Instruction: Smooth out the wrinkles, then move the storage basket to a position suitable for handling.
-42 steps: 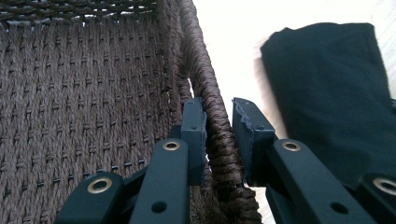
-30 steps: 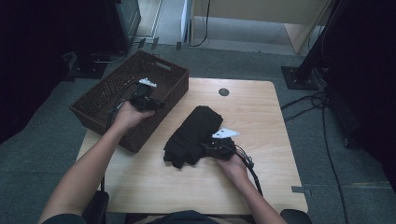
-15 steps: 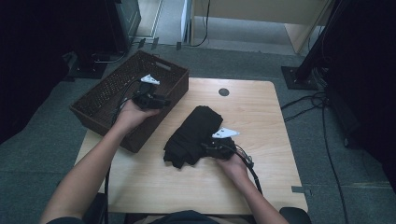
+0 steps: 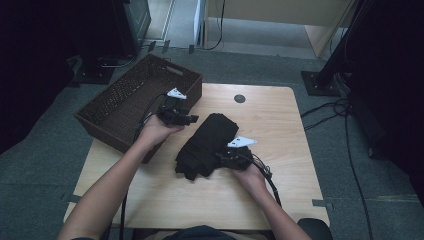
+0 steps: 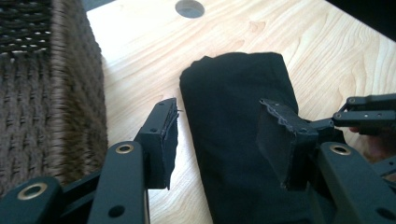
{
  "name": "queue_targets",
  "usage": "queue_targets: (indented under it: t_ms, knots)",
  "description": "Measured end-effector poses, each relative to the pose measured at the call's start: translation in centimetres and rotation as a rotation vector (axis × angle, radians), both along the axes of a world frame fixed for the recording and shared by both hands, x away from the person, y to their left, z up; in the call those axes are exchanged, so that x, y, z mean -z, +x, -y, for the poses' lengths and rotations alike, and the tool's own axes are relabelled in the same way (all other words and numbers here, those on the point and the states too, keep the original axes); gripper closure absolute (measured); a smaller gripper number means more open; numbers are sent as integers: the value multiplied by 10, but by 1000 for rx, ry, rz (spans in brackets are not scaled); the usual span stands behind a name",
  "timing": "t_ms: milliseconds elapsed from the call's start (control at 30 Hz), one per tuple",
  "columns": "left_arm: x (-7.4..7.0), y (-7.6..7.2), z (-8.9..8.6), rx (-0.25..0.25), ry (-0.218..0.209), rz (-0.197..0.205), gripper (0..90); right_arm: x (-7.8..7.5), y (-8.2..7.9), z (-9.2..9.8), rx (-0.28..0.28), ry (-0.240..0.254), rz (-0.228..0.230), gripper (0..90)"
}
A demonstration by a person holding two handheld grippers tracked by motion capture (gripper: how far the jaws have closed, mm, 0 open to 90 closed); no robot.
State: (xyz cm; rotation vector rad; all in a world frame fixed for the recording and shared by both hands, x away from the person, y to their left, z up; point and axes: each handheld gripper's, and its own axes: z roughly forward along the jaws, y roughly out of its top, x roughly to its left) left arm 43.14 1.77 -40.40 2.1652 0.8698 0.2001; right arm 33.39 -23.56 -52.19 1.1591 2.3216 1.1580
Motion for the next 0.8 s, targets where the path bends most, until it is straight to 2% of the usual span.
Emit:
queue_targets:
  t_ms: [333, 667, 800]
  knots:
    - [16, -5, 10, 18, 19, -11, 456, 0, 0, 0, 0, 1, -1, 486]
    - [31, -9, 15, 22, 13, -30, 453, 0, 0, 0, 2, 0, -2, 486]
    - [38, -12, 19, 41, 28, -39, 443, 0, 0, 0, 2, 0, -1, 486]
